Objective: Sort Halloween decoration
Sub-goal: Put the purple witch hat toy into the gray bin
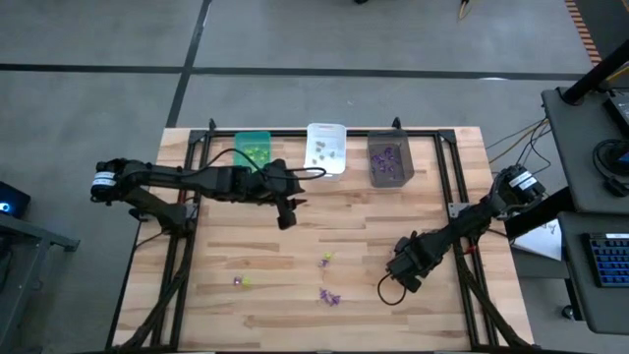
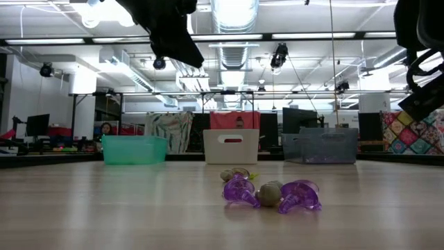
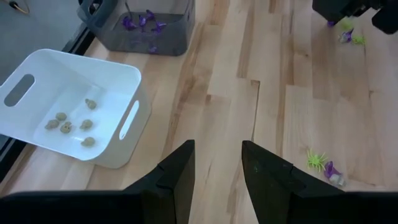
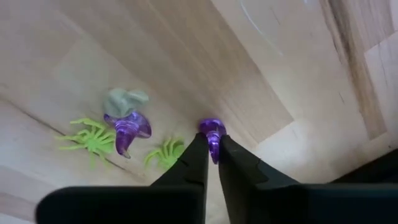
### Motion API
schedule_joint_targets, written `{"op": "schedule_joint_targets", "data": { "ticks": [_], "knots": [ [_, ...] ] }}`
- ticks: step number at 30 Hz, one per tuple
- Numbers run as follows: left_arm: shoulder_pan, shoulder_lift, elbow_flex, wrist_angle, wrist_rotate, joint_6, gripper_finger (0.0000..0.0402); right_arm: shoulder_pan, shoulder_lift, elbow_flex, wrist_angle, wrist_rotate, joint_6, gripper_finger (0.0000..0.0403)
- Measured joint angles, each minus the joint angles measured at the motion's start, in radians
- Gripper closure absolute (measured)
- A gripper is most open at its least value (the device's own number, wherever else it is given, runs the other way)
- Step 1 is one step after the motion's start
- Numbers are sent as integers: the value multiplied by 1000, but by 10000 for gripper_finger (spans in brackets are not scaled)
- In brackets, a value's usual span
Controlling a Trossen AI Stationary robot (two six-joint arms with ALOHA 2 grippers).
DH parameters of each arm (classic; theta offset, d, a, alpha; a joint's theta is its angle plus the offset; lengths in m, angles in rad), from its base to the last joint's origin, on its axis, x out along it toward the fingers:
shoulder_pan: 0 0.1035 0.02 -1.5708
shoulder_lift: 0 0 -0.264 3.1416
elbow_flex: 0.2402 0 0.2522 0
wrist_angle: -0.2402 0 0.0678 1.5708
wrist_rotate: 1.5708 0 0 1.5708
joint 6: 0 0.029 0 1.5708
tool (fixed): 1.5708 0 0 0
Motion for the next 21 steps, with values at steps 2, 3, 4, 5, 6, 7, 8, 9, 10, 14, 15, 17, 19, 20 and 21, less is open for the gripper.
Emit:
{"op": "schedule_joint_targets", "data": {
  "ticks": [2, 3, 4, 5, 6, 7, 8, 9, 10, 14, 15, 17, 19, 20, 21],
  "knots": [
    [0, 0, 0, 19, 0, 0, 287, 0, -1, 1, -1, -1, -2, 389],
    [0, 0, -1, 38, 0, 0, 287, 0, -1, 1, -2, 0, -2, 391],
    [0, 0, -4, 64, 0, 0, 287, -1, -3, 1, -5, 0, -3, 392],
    [-3, 0, -8, 92, 0, 0, 287, -1, -6, 1, -6, 2, -3, 392],
    [-5, 0, -13, 115, 0, 0, 287, -1, -10, 1, -5, 7, -3, 392],
    [-6, 0, -15, 129, 0, 1, 287, -3, -16, 1, -8, 14, -3, 393],
    [-8, 0, -16, 140, 0, 1, 287, -3, -25, 1, -9, 26, 1, 393],
    [-11, 0, -16, 151, 1, 1, 287, -5, -36, 1, -11, 36, 5, 393],
    [-12, 0, -16, 161, 1, 2, 287, -8, -50, 1, -16, 40, 5, 393],
    [-27, 0, -16, 184, 0, 1, 287, -27, -113, 10, -53, 92, 26, 393],
    [-32, 0, -16, 191, 0, 1, 287, -35, -131, 19, -67, 118, 30, 393],
    [-41, 0, -18, 205, 0, -8, 287, -57, -163, 46, -89, 180, 30, 393],
    [-52, 0, -28, 229, 1, -23, 287, -87, -192, 79, -102, 260, 7, 393],
    [-60, 0, -36, 255, 1, -28, 287, -105, -203, 99, -103, 299, -16, 393],
    [-66, 0, -44, 282, 0, -31, 287, -127, -211, 122, -100, 337, -51, 393]
  ]
}}
